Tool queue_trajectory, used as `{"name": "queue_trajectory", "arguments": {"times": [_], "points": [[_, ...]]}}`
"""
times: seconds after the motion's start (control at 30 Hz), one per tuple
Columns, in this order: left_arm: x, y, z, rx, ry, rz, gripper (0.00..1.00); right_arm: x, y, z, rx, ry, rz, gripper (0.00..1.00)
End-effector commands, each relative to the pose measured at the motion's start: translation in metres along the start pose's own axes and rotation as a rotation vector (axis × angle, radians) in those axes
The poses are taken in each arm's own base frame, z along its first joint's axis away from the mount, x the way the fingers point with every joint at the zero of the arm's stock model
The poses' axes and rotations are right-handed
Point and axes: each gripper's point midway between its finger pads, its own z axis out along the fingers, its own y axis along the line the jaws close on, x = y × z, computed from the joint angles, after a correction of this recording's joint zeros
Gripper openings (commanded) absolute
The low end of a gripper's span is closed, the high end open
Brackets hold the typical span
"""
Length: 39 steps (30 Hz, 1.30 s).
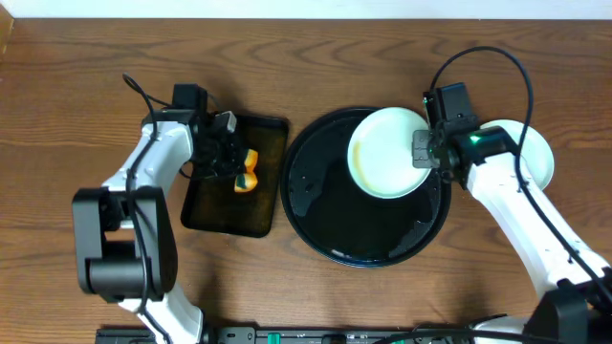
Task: Clean dirty plates on tray and stack at the side
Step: 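Lift the light-blue plate with right gripper and stack it on the right pile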
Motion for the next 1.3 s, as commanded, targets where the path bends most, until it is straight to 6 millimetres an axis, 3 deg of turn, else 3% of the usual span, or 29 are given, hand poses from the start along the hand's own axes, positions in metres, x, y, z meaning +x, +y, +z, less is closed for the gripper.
{"name": "queue_trajectory", "arguments": {"times": [0.0, 0.17, 0.3, 0.37, 0.47, 0.53, 0.63, 0.7, 0.8, 0.9, 1.0, 1.13, 1.27], "points": [[0.006, 0.0, 0.013, 0.082, 0.048, 0.059, 0.08, -0.018, -0.027, -0.015, 0.155, -0.09, -0.072, 0.01], [0.009, 0.004, 0.023, 0.16, 0.079, 0.051, 0.08, -0.035, -0.045, -0.04, 0.319, -0.183, -0.168, 0.01], [0.008, 0.033, 0.024, 0.035, 0.078, -0.097, 0.08, -0.047, -0.028, -0.056, 0.335, -0.263, -0.242, 0.01], [0.009, 0.023, 0.02, 0.11, 0.085, -0.1, 0.07, -0.048, -0.019, -0.059, 0.331, -0.283, -0.258, 0.01], [0.013, -0.018, 0.007, 0.356, 0.078, 0.047, 0.07, -0.047, -0.01, -0.063, 0.337, -0.296, -0.281, 0.01], [0.011, -0.006, 0.012, 0.283, 0.077, 0.021, 0.08, -0.048, -0.012, -0.065, 0.36, -0.303, -0.283, 0.01], [0.014, 0.053, 0.018, -0.073, 0.087, -0.216, 0.08, -0.048, -0.015, -0.067, 0.38, -0.306, -0.281, 0.01], [0.017, 0.05, 0.017, -0.06, 0.101, -0.213, 0.07, -0.048, -0.015, -0.066, 0.381, -0.303, -0.283, 0.01], [0.017, 0.013, 0.014, 0.161, 0.109, -0.063, 0.07, -0.047, -0.015, -0.066, 0.381, -0.301, -0.282, 0.01], [0.014, 0.034, 0.014, 0.031, 0.093, -0.154, 0.08, -0.047, -0.015, -0.066, 0.38, -0.301, -0.28, 0.01], [0.01, 0.055, 0.003, -0.117, 0.046, -0.236, 0.07, -0.048, -0.017, -0.066, 0.38, -0.304, -0.256, 0.01], [-0.001, 0.03, -0.022, -0.043, -0.033, -0.066, 0.07, -0.052, -0.02, -0.068, 0.39, -0.326, -0.22, 0.01], [-0.009, 0.066, -0.055, -0.3, -0.159, -0.234, 0.08, -0.057, -0.019, -0.069, 0.383, -0.348, -0.204, 0.01]]}}
